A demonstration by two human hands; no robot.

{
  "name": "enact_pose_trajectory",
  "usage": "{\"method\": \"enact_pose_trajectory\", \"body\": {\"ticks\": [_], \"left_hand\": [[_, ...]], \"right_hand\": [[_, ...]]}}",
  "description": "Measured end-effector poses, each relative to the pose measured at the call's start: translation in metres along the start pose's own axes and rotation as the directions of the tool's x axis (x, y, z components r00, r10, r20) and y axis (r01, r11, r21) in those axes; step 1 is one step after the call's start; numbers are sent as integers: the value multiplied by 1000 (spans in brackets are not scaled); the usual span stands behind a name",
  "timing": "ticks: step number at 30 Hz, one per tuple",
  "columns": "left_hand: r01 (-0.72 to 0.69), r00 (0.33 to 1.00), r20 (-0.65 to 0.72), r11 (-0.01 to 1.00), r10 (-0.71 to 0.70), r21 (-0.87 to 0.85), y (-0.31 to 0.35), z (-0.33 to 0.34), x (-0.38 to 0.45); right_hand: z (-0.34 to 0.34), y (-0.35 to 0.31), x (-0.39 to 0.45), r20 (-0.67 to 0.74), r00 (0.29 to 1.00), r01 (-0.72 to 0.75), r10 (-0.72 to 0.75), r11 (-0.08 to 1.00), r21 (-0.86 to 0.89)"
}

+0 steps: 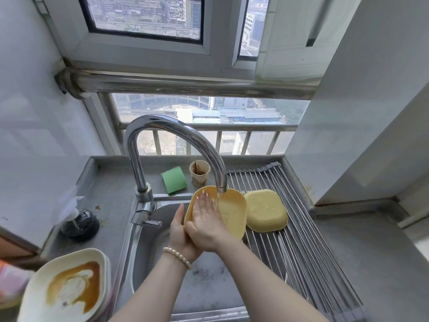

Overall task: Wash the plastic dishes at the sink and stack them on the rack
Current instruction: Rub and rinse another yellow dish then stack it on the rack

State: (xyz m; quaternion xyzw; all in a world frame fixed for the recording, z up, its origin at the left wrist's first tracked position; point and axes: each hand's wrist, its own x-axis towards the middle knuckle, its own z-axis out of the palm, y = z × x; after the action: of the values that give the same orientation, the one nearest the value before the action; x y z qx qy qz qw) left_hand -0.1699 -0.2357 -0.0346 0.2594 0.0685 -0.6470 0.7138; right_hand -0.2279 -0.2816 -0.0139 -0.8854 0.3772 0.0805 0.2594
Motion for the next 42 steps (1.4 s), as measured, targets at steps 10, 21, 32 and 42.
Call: {"method": "enact_pose_trajectory", "body": {"ticks": [10, 21, 32, 42], "left_hand": [[-84, 983, -157, 993, 96, 78, 10, 14, 6], [-97, 984, -126, 967, 129, 235, 24, 26, -6], [-104, 959, -198, 901, 203, 422, 42, 24, -17], [-144, 975, -115, 938, 188, 317, 5, 19, -32]], "right_hand": [[-8, -8, -12, 31, 988, 151, -152, 988, 33], [13, 32, -42, -434, 797, 437, -419, 897, -64], [38, 55, -29, -569, 711, 33, -414, 827, -561], [32, 1, -31, -716, 627, 255, -305, 950, -181]]}}
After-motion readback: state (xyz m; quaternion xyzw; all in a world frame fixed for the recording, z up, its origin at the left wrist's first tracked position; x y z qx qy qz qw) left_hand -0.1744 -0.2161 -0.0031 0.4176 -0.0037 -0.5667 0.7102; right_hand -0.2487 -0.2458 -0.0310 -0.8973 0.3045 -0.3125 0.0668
